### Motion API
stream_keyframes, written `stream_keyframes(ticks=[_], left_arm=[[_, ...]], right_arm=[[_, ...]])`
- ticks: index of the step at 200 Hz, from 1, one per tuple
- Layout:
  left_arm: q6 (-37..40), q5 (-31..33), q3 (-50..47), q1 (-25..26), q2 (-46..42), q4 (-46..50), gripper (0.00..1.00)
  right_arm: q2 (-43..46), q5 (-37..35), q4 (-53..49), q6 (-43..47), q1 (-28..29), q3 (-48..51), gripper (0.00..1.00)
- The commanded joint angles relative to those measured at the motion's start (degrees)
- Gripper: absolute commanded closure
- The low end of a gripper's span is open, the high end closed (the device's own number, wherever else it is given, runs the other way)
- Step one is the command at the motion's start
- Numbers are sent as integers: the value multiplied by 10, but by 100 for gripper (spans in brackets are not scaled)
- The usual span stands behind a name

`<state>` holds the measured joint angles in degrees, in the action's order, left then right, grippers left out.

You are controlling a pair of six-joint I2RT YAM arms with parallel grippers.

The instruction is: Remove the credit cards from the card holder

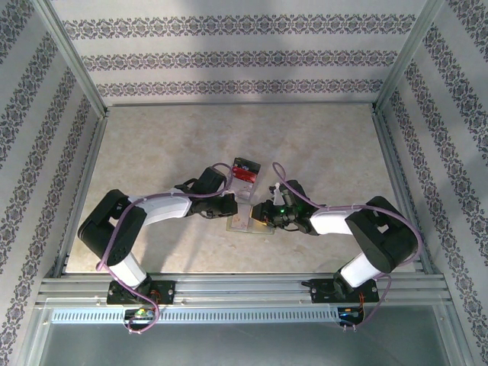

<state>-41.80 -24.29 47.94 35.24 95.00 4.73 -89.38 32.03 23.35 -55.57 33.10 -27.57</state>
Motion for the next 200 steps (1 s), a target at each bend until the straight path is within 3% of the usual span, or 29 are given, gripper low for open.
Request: stream_keyframes(ticks=[1,200], left_arm=[[16,11,11,-3,14,20,95],[10,13,-28,-3,22,3,97]], right_arm=[[-11,6,5,7,-1,-9,73],[-59,-11,29,-6,7,-43,73]])
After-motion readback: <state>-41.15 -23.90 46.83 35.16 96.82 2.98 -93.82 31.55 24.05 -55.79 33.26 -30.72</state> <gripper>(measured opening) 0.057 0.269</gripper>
